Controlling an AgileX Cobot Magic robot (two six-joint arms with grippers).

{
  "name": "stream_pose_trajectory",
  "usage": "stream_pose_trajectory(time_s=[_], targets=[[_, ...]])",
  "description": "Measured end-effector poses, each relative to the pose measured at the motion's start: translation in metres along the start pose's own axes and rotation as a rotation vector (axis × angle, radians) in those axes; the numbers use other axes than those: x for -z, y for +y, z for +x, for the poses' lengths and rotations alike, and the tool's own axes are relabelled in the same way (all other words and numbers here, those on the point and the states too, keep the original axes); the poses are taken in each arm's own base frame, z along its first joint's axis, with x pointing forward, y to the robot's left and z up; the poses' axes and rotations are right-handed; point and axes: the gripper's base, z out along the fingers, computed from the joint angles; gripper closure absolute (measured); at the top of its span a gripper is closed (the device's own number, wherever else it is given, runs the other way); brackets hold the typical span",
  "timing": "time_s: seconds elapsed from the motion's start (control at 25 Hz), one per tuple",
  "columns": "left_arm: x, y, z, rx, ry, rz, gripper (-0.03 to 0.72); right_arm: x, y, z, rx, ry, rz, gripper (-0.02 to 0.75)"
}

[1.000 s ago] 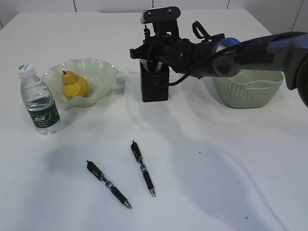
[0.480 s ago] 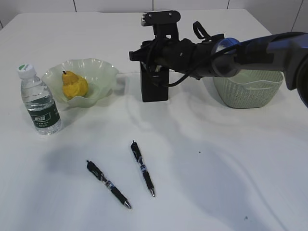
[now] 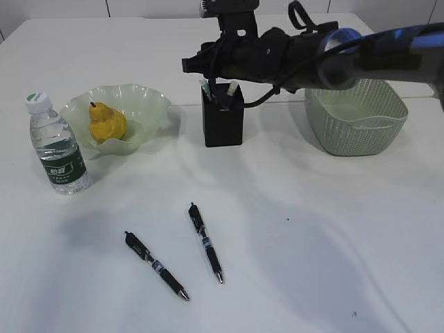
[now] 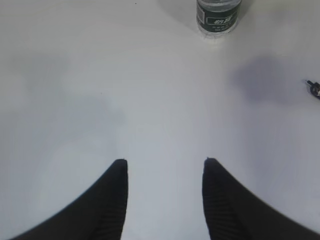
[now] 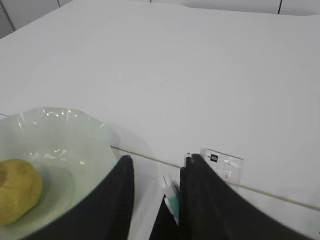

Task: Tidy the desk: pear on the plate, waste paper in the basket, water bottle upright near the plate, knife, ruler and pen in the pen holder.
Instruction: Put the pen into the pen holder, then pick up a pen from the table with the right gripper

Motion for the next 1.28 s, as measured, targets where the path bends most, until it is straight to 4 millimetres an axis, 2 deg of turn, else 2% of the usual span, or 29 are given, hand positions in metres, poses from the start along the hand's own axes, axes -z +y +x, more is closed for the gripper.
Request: stream_pose_trajectory(time_s=[0.32, 0.64, 0.96, 1.12, 1.28], targets=[[0.0, 0.0, 0.001, 0.0, 0.016, -0.004, 0.348, 0.029, 0.016, -0.017, 0.145, 0.195, -0.18, 0.442], [0.0, 0.001, 0.003, 0.0, 0.029, -0.006, 0.348, 0.066, 0.012, -0.026, 0.215, 0.435, -0.319, 0.442], [0.0, 0.001, 0.003, 0.0, 0.031, -0.007, 0.348, 0.102, 0.015, -0.016, 0.224, 0.779, -0.446, 0.442], [0.0, 0.001, 0.003, 0.0, 0.033, -0.007, 0.348, 0.112, 0.015, -0.009, 0.095, 0.932, -0.412, 0.442], [0.0, 0.001, 0.003, 0.0, 0.033, -0.007, 0.348, 0.113, 0.002, -0.005, 0.049, 1.008, -0.229, 0.442]])
